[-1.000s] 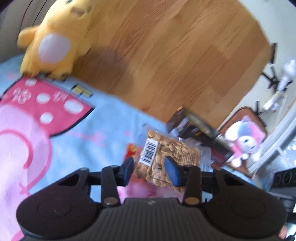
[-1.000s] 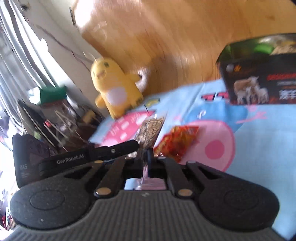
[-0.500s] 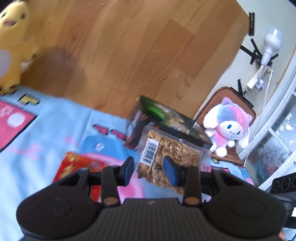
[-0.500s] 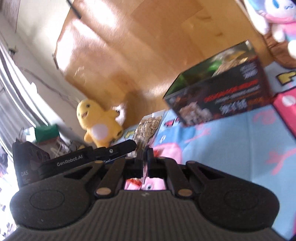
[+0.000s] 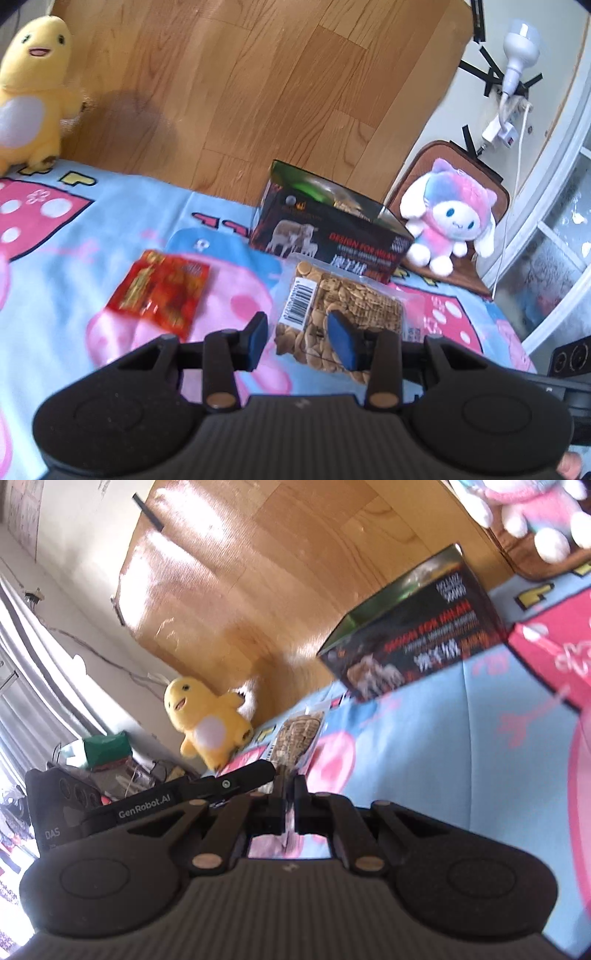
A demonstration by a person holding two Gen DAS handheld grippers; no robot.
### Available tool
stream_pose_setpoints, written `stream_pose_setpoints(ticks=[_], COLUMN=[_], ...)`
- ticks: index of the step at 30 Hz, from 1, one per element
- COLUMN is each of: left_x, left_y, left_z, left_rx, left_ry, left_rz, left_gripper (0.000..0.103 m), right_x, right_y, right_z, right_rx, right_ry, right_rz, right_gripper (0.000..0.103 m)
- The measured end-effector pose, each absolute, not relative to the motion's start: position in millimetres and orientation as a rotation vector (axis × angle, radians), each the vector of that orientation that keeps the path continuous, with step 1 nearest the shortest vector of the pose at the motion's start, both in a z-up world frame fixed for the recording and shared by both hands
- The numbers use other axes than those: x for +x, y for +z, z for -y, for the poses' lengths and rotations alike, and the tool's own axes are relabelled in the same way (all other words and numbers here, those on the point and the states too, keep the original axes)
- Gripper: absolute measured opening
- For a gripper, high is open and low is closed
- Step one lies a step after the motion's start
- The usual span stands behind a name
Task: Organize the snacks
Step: 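Lift the barcoded peanut packet and hold it above the sheet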
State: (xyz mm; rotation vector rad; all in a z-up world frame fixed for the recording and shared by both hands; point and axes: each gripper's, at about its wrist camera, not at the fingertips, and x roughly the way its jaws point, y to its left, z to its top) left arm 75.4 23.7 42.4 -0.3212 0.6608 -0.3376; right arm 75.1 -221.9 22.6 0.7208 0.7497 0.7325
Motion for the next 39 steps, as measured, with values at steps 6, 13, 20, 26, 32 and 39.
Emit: stream_pose_setpoints(ticks=[6, 13, 20, 26, 32, 39], left_x=[33, -3, -23, -31, -32, -35], left_y=[45, 42, 43, 46, 46, 40], left_z=[-24, -26, -23, -17, -10, -3], left_rx=[-0.304, -0.3, -0.293, -0.27, -0.244, -0.201], left_ry=[-0.328, -0.315, -0.311, -0.31, -0.311, -0.29], left_rz=[-0.627, -0.615, -0.603, -0.591, -0.595, -0.604], left_gripper=[0.037, 0.037, 0.037, 0.037, 0.037, 0.037], right_x=[39, 9, -6, -12, -14, -15], right_y=[31, 31, 32, 32, 29, 21], right_z=[220, 220, 223, 228, 234, 236], right_rx=[0.691, 0.67, 0.662, 0.662, 0.669, 0.673], right_ry=[0.738, 0.745, 0.753, 0.755, 0.749, 0.748], right_rz=[-0.733, -0.729, -0.719, -0.708, -0.71, -0.729], right_gripper=[0.006, 0.006, 0.006, 0.006, 0.006, 0.007])
